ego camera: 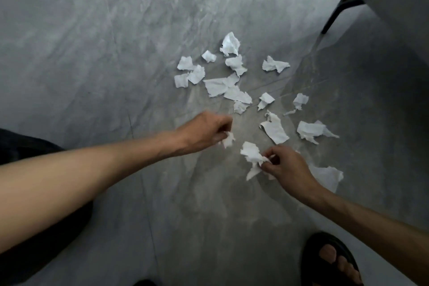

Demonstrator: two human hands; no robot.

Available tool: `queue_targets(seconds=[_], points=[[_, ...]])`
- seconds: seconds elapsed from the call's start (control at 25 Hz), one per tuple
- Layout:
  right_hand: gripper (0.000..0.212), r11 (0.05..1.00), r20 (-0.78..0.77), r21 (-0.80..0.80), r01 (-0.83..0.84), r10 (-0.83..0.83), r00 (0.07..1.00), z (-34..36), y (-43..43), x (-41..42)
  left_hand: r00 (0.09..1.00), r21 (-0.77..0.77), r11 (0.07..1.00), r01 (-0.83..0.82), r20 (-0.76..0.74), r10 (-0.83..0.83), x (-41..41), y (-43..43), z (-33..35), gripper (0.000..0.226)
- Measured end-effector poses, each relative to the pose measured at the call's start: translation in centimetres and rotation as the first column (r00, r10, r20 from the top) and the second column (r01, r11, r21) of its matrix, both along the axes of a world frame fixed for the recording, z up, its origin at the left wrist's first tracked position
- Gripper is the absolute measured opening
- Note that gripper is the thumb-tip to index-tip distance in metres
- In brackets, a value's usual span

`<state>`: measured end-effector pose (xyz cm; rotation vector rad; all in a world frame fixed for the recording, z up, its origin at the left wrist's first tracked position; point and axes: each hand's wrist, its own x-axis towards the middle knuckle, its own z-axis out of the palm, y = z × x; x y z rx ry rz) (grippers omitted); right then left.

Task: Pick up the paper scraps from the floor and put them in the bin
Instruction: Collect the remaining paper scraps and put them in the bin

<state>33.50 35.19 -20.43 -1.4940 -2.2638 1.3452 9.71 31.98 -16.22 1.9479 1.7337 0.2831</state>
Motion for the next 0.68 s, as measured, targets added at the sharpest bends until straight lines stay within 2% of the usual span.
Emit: queue_targets(seconds=[0.24, 0.4, 0.52, 0.68], points=[[0.009, 0.989, -0.14, -0.122, -0.086, 0.068, 0.988, 4.2, -1.3, -8.1, 0.965, 0.244, 0.934, -0.26, 0.092, 0.245, -5.3, -3.1, 12.0, 0.006], [0.006, 0.957, -0.273, -0.26, -0.127, 0.053, 0.961, 6.7, -1.7, -12.6, 0.888, 0.2, 0.865, -0.46, 0.101, 0.449, -8.5, -8.1, 13.6, 0.007], [0.008, 0.961, -0.284, -0.231, -0.152, 0.083, 0.955, 7.2, -0.9, -13.7, 0.835, 0.161, 0.82, -0.55, 0.074, 0.545, -9.8, -10.7, 13.2, 0.006], [0.006, 0.938, -0.296, -0.145, -0.316, 0.263, 0.918, 9.6, -2.2, -19.4, 0.691, 0.232, 0.652, -0.722, 0.202, 0.694, -12.3, -15.6, 15.7, 0.009]])
